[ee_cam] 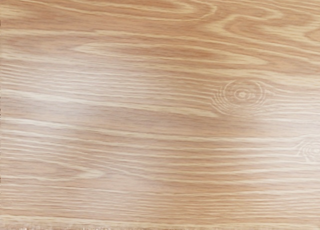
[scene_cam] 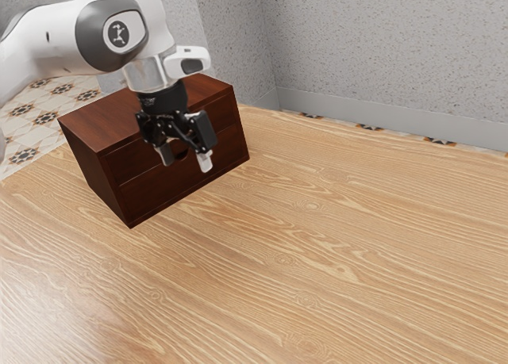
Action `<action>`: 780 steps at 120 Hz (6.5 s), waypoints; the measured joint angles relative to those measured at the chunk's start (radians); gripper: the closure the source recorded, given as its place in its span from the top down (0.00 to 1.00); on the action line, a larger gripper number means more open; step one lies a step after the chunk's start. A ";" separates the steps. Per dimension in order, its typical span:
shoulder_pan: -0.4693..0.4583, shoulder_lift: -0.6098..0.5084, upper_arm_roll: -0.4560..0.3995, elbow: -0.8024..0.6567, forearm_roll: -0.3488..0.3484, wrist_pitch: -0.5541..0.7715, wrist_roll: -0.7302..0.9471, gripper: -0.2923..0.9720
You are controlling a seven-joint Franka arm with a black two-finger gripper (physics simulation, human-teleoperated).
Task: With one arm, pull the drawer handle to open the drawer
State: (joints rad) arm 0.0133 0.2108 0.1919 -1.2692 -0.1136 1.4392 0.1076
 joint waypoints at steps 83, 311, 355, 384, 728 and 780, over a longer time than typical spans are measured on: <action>0.001 0.015 -0.002 0.151 -0.002 0.058 -0.019 0.77; 0.109 0.152 -0.052 0.145 0.158 0.203 0.286 0.77; 0.199 0.172 -0.155 0.151 0.155 0.250 0.365 0.77; 0.203 0.177 -0.160 0.151 0.149 0.259 0.411 0.77; 0.230 0.307 -0.175 0.207 0.317 0.345 0.467 0.58; 0.202 0.288 -0.182 0.195 0.314 0.325 0.448 0.55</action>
State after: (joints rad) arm 0.2157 0.4988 0.0097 -1.0739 0.2002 1.7639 0.5556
